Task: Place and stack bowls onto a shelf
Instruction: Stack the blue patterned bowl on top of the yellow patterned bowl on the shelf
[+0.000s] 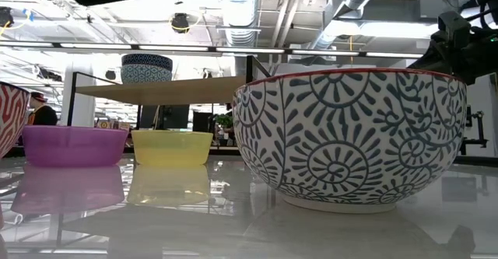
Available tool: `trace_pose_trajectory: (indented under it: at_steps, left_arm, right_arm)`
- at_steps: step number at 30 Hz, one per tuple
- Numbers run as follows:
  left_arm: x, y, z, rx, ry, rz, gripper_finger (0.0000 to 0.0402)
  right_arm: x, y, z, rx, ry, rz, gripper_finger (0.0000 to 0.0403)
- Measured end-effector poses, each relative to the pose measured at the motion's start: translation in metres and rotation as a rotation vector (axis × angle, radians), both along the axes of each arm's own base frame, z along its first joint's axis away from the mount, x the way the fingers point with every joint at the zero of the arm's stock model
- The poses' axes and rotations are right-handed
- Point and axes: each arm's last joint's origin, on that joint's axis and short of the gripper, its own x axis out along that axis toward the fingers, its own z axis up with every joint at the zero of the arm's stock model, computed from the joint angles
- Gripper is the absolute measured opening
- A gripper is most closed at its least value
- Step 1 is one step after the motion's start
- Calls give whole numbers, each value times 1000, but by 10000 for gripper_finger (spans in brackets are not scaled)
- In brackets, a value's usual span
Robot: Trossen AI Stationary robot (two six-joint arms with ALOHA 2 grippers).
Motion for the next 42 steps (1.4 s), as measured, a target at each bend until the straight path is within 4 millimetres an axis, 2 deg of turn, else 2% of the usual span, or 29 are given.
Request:
trace_pose_trajectory:
  at_steps: [5,10,17,26,32,42]
  left_arm:
    - [-6,4,-8,92,57,-18,160]
    - [-6,5,-8,93,69,-2,180]
    - [-5,2,-5,-32,126,5,179]
    - [9,-7,19,-264,-42,-2,179]
    - [11,-8,21,-276,-59,28,179]
    - [8,-15,24,-283,-98,-19,178]
  right_arm:
    - [0,0,0,0,0,0,164]
    - [0,0,0,0,0,0,164]
    - [0,0,0,0,0,0,164]
    - [0,0,0,0,0,0,164]
    - [0,0,0,0,0,1,164]
    - [0,0,0,0,1,2,164]
